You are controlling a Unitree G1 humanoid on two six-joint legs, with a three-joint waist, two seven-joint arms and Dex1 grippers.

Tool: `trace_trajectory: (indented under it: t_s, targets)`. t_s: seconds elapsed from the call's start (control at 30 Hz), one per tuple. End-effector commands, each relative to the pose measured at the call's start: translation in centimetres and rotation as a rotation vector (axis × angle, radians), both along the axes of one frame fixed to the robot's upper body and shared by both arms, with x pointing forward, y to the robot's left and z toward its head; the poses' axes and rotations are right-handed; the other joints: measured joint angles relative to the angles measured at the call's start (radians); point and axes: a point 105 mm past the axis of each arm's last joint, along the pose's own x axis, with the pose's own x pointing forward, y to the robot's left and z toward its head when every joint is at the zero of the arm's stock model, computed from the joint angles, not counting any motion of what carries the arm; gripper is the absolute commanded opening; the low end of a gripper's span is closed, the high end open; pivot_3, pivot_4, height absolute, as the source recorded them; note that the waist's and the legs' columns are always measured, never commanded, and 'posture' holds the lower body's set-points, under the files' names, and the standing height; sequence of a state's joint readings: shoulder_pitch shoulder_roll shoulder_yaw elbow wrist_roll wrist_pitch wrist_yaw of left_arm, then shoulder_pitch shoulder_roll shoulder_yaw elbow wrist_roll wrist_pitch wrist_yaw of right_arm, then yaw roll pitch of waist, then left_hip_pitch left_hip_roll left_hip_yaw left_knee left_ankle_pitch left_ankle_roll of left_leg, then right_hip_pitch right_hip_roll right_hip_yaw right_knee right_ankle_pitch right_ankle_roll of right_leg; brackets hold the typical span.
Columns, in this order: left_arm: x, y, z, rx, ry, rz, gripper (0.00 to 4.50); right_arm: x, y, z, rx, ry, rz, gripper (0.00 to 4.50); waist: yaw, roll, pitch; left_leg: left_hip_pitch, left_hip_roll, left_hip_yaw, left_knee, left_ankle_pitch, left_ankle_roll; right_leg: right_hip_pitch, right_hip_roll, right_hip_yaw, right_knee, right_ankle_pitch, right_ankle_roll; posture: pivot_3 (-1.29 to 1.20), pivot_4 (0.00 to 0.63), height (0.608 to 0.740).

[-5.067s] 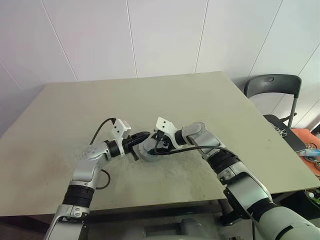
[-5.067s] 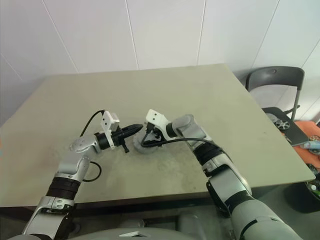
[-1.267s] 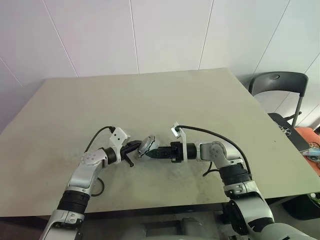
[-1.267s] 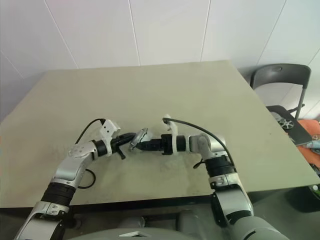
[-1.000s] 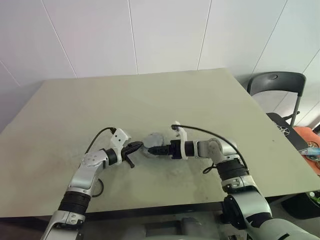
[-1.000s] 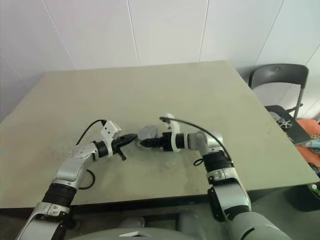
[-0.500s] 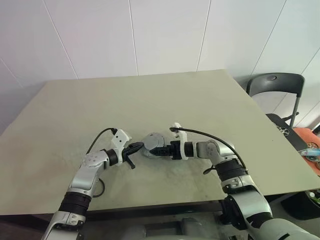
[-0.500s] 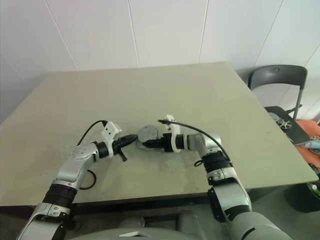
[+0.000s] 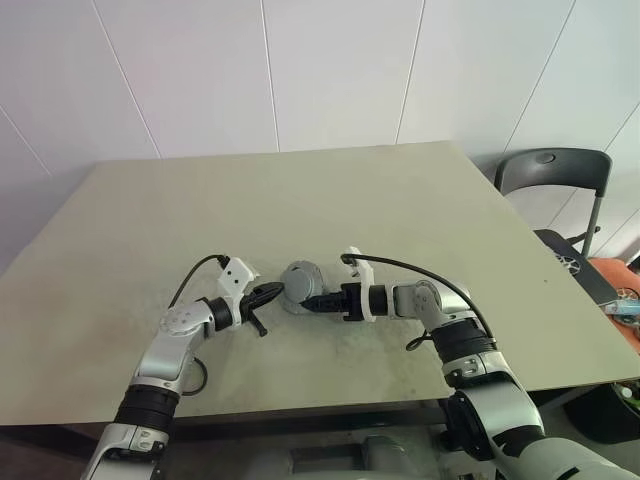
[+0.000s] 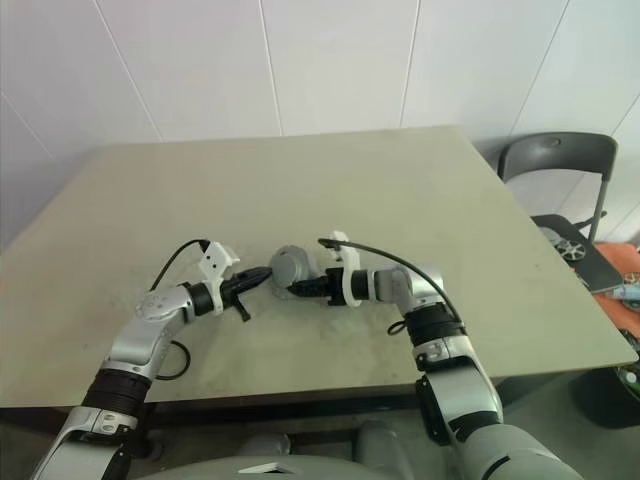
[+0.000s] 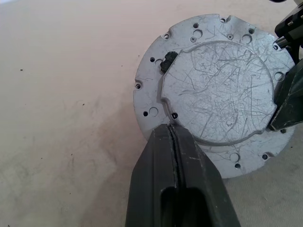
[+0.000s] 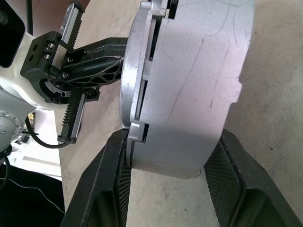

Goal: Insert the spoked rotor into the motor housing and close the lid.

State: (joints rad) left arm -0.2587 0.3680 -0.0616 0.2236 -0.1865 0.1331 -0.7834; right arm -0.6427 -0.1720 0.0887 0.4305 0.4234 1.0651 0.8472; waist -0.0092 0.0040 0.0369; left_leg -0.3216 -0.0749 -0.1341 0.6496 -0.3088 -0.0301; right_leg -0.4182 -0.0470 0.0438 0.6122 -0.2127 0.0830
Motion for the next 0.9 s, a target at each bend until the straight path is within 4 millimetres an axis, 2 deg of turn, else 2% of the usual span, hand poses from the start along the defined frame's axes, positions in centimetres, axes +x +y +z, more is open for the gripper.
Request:
trace_trajectory:
  t_s: [0.03, 0.13, 0.23, 0.4, 0.5, 0.63, 0.73, 0.83, 0.9]
  targets:
    - [2.3, 0.8, 2.2, -0.029, -0.096, 0.104, 0.00, 0.3, 1.8, 2.9, 0.100, -0.083, 0.044, 1.84, -0.001, 0.000, 0.000, 0.000, 0.000, 0.000, 0.000, 0.000, 0.000, 0.000, 0.000, 0.000, 0.000, 0.000, 0.000, 0.00, 0.000, 0.740]
    - [3.6, 2.2, 3.5, -0.067, -0.144, 0.201, 0.00, 0.3, 2.1, 3.8, 0.157, -0.079, 0.041, 1.84, -0.008, -0.001, 0.001, 0.000, 0.000, 0.000, 0.000, 0.000, 0.000, -0.001, 0.000, 0.000, 0.000, 0.000, 0.000, 0.00, 0.000, 0.740]
    - [3.8, 2.5, 4.2, -0.136, -0.136, 0.228, 0.00, 0.5, 2.3, 4.8, 0.229, -0.070, 0.026, 1.84, -0.009, -0.002, 0.001, -0.003, 0.001, 0.000, -0.003, 0.000, 0.000, -0.006, 0.001, 0.000, 0.001, 0.002, 0.000, 0.00, 0.000, 0.740]
    - [2.6, 1.1, 5.2, -0.277, -0.120, 0.138, 0.00, 1.0, 2.5, 7.3, 0.407, -0.034, -0.018, 1.84, -0.005, -0.002, 0.001, -0.011, 0.001, 0.000, -0.003, 0.000, -0.001, -0.013, 0.000, 0.000, 0.001, 0.004, -0.003, 0.00, 0.000, 0.740]
    - [1.6, 0.4, 6.7, -0.461, -0.090, 0.071, 0.00, 1.4, 2.3, 8.5, 0.496, -0.014, -0.053, 1.84, -0.005, -0.002, 0.001, -0.017, 0.000, 0.000, -0.001, 0.000, -0.001, -0.019, -0.001, 0.001, 0.001, 0.004, -0.003, 0.00, 0.000, 0.740]
    - [1.0, 0.9, 8.7, -0.692, -0.085, 0.043, 0.00, 1.7, 2.3, 8.6, 0.508, -0.004, -0.075, 1.84, -0.005, -0.002, 0.001, -0.017, 0.000, 0.000, -0.001, 0.000, -0.001, -0.019, 0.000, 0.001, 0.001, 0.004, -0.003, 0.00, 0.000, 0.740]
    - [0.5, 0.8, 9.3, -0.758, -0.077, 0.010, 0.00, 1.7, 2.3, 8.7, 0.514, -0.006, -0.079, 1.84, -0.008, -0.002, 0.001, -0.017, 0.001, 0.000, -0.001, 0.000, -0.001, -0.018, 0.000, 0.001, 0.001, 0.004, -0.003, 0.00, 0.000, 0.740]
    - [0.2, 0.7, 9.8, -0.803, -0.072, -0.009, 0.58, 1.8, 2.4, 8.8, 0.519, -0.007, -0.082, 1.84, -0.009, -0.002, 0.001, -0.016, 0.001, 0.001, -0.001, 0.000, -0.001, -0.018, 0.000, 0.001, 0.001, 0.004, -0.003, 0.00, 0.000, 0.740]
    - [0.1, 0.6, 10.1, -0.834, -0.067, -0.020, 1.27, 1.8, 2.4, 8.8, 0.521, -0.006, -0.083, 1.84, -0.008, -0.002, 0.001, -0.016, 0.001, 0.001, -0.001, 0.000, -0.001, -0.018, 0.000, 0.001, 0.001, 0.004, -0.003, 0.00, 0.000, 0.740]
